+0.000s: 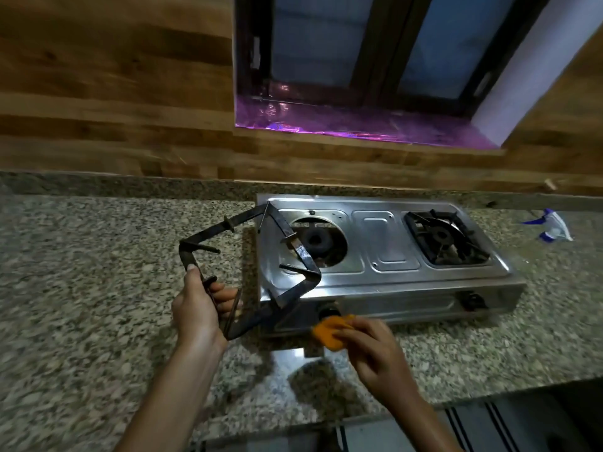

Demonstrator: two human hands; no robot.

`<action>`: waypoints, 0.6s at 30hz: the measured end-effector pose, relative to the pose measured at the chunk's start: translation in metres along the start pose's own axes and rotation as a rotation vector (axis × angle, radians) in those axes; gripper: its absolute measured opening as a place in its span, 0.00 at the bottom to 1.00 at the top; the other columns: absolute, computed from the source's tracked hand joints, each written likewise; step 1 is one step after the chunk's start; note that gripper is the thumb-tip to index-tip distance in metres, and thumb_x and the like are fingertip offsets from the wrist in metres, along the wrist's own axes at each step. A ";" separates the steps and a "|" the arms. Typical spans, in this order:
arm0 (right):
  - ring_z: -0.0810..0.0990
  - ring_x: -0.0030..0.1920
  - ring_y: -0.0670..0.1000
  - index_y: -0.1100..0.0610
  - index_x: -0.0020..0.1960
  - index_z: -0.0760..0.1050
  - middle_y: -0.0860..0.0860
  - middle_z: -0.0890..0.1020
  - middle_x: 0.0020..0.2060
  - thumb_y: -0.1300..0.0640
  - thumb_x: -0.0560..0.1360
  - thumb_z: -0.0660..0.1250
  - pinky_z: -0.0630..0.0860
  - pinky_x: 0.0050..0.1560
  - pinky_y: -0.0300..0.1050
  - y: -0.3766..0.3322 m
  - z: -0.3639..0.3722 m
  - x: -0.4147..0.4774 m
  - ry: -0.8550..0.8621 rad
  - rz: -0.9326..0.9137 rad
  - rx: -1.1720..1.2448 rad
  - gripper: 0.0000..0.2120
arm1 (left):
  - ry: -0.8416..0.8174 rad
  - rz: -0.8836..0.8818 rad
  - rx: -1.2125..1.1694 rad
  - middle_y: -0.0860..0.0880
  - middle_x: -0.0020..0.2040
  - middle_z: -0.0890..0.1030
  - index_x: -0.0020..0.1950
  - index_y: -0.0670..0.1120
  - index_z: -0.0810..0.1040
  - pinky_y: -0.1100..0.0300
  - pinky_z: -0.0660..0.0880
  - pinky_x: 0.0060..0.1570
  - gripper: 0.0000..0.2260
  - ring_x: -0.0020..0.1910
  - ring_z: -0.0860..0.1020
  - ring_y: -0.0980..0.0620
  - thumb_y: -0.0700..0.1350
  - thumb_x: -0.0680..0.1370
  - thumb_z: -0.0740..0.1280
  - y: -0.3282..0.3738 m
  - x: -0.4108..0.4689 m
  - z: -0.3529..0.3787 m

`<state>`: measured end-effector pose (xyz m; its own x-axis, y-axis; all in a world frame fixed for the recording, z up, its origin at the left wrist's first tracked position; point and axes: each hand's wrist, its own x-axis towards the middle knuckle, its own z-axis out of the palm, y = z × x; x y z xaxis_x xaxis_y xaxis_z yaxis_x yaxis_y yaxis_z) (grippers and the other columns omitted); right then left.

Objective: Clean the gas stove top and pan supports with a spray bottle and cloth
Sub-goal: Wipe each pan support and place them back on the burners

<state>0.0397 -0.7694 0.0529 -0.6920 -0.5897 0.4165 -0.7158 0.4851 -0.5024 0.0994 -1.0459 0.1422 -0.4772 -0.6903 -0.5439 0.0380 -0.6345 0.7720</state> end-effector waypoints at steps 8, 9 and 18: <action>0.81 0.53 0.53 0.45 0.50 0.84 0.47 0.83 0.50 0.62 0.62 0.66 0.71 0.52 0.38 0.126 -0.046 -0.026 -0.565 0.333 -0.130 0.21 | -0.010 0.043 0.089 0.50 0.19 0.73 0.38 0.44 0.71 0.66 0.64 0.21 0.20 0.16 0.67 0.54 0.57 0.82 0.58 -0.042 -0.018 0.071; 0.81 0.53 0.53 0.46 0.49 0.85 0.48 0.84 0.50 0.61 0.63 0.67 0.73 0.52 0.38 0.132 -0.051 -0.022 -0.592 0.334 -0.108 0.19 | -0.003 0.049 0.105 0.50 0.20 0.74 0.38 0.43 0.71 0.65 0.66 0.21 0.20 0.16 0.68 0.54 0.57 0.82 0.58 -0.051 -0.023 0.083; 0.78 0.57 0.38 0.47 0.63 0.78 0.41 0.78 0.57 0.58 0.76 0.70 0.76 0.52 0.34 0.104 -0.105 0.070 0.020 0.335 0.522 0.16 | -0.008 0.050 0.132 0.49 0.22 0.75 0.39 0.43 0.73 0.65 0.65 0.20 0.21 0.17 0.68 0.54 0.59 0.81 0.58 -0.119 -0.055 0.160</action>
<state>-0.0933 -0.6928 0.1094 -0.8764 -0.4452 0.1838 -0.3225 0.2591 -0.9104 -0.0198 -0.8768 0.1328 -0.4846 -0.7166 -0.5016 -0.0537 -0.5480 0.8347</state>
